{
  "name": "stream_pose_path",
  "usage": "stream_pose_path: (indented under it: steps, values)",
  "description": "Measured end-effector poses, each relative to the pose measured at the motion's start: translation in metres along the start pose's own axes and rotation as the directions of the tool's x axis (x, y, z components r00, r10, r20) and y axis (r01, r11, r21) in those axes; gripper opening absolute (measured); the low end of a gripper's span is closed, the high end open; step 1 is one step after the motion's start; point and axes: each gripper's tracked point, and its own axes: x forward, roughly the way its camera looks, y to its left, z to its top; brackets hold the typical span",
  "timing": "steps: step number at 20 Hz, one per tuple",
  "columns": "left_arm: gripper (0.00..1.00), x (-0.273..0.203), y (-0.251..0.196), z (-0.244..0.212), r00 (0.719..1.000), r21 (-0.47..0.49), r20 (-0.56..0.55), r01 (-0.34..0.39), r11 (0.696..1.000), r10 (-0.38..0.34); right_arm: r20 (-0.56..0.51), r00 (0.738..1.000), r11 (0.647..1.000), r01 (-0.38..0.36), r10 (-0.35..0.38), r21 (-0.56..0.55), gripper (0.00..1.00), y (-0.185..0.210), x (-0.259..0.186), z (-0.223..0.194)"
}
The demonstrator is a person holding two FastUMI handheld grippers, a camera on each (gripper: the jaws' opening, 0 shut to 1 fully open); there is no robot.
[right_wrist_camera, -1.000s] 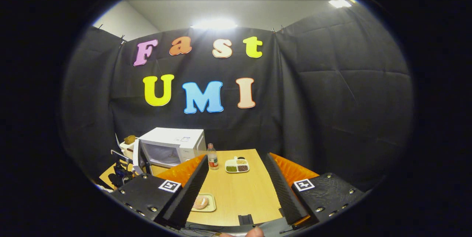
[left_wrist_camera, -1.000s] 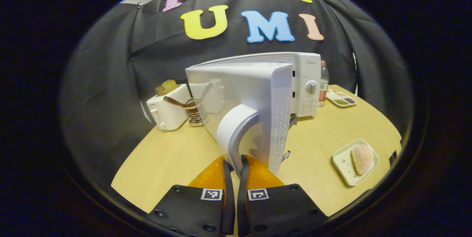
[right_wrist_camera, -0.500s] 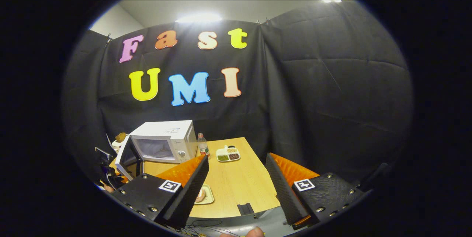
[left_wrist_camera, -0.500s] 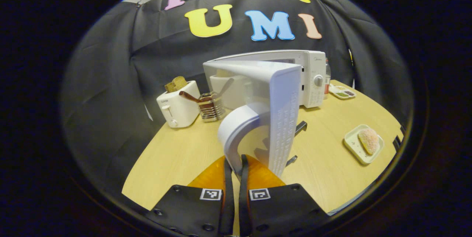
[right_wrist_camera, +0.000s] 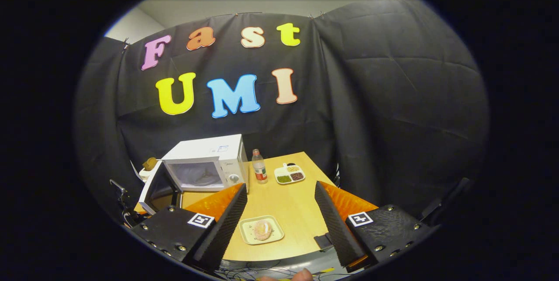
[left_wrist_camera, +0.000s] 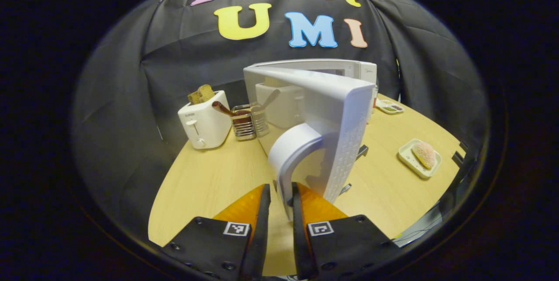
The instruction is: Open the microwave oven with the left hand, put the food in, and close the microwave oven.
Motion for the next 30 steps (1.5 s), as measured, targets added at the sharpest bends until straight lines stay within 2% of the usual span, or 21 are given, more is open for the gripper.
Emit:
stream_pose_path:
  steps: [1, 2, 5, 6, 8, 9, 10, 13, 15, 16, 17, 19, 22, 25, 27, 28, 30]
  values:
    - [0.39, -0.005, 0.007, 0.0, 1.0, 0.005, 0.002, -0.011, 1.0, 0.011, -0.006, 1.0, 1.0, -0.004, 0.004, 0.001, 0.95, 0.006, 0.002, -0.001]
    - [0.5, -0.012, 0.014, 0.0, 1.0, 0.011, 0.015, -0.019, 1.0, 0.018, -0.005, 1.0, 1.0, -0.008, 0.008, 0.001, 0.95, 0.011, 0.005, 0.0]
    - [0.59, -0.038, 0.028, 0.003, 0.997, 0.045, 0.052, -0.064, 0.997, 0.061, -0.019, 0.999, 0.999, -0.031, 0.03, -0.018, 0.95, 0.026, 0.015, -0.009]
    - [0.71, -0.049, 0.029, 0.004, 0.996, 0.044, 0.062, -0.074, 0.996, 0.072, -0.034, 0.999, 0.999, -0.04, 0.039, -0.031, 0.95, 0.029, 0.021, -0.016]
    - [0.72, -0.07, 0.03, 0.006, 0.992, 0.029, 0.086, -0.096, 0.995, 0.094, -0.08, 0.995, 0.997, -0.063, 0.059, -0.046, 0.95, 0.033, 0.035, -0.033]
    - [0.69, -0.079, 0.03, 0.005, 0.99, 0.023, 0.087, -0.112, 0.993, 0.11, -0.103, 0.992, 0.996, -0.075, 0.07, -0.054, 0.96, 0.035, 0.042, -0.04]
    - [0.78, -0.089, 0.031, 0.003, 0.988, 0.017, 0.085, -0.133, 0.991, 0.131, -0.122, 0.989, 0.994, -0.09, 0.082, -0.066, 0.96, 0.037, 0.048, -0.047]
    - [0.92, -0.113, 0.034, 0.009, 0.976, -0.003, 0.08, -0.203, 0.979, 0.203, -0.17, 0.979, 0.987, -0.133, 0.116, -0.088, 0.95, 0.043, 0.073, -0.068]
    - [0.89, -0.129, 0.034, 0.021, 0.963, -0.031, 0.09, -0.25, 0.968, 0.252, -0.223, 0.963, 0.979, -0.177, 0.151, -0.101, 0.96, 0.048, 0.093, -0.09]
    - [0.94, -0.136, 0.036, 0.025, 0.954, -0.043, 0.091, -0.285, 0.958, 0.287, -0.258, 0.952, 0.973, -0.199, 0.165, -0.113, 0.96, 0.049, 0.103, -0.104]
    - [0.92, -0.144, 0.036, 0.029, 0.942, -0.057, 0.082, -0.322, 0.945, 0.326, -0.296, 0.938, 0.967, -0.225, 0.181, -0.122, 0.96, 0.05, 0.112, -0.118]
    - [1.0, -0.158, 0.026, 0.039, 0.928, -0.081, 0.072, -0.361, 0.929, 0.366, -0.345, 0.913, 0.954, -0.272, 0.217, -0.122, 0.96, 0.051, 0.131, -0.141]
    - [0.97, -0.177, 0.01, 0.049, 0.893, -0.049, 0.034, -0.446, 0.894, 0.448, -0.447, 0.859, 0.937, -0.332, 0.251, -0.112, 0.96, 0.048, 0.159, -0.186]
    - [0.97, -0.202, -0.014, 0.069, 0.857, -0.001, 0.021, -0.516, 0.857, 0.516, -0.526, 0.807, 0.929, -0.361, 0.268, -0.081, 0.96, 0.041, 0.181, -0.227]
    - [0.97, -0.216, -0.037, 0.08, 0.843, -0.001, 0.006, -0.538, 0.843, 0.538, -0.577, 0.767, 0.925, -0.376, 0.28, -0.049, 0.96, 0.039, 0.19, -0.254]
    - [0.93, -0.222, -0.048, 0.084, 0.835, -0.001, 0.0, -0.55, 0.835, 0.55, -0.594, 0.754, 0.926, -0.375, 0.281, -0.038, 0.96, 0.038, 0.196, -0.265]
    - [1.0, -0.236, -0.068, 0.087, 0.822, 0.0, -0.013, -0.569, 0.823, 0.569, -0.624, 0.731, 0.925, -0.378, 0.278, -0.03, 0.96, 0.038, 0.205, -0.286]
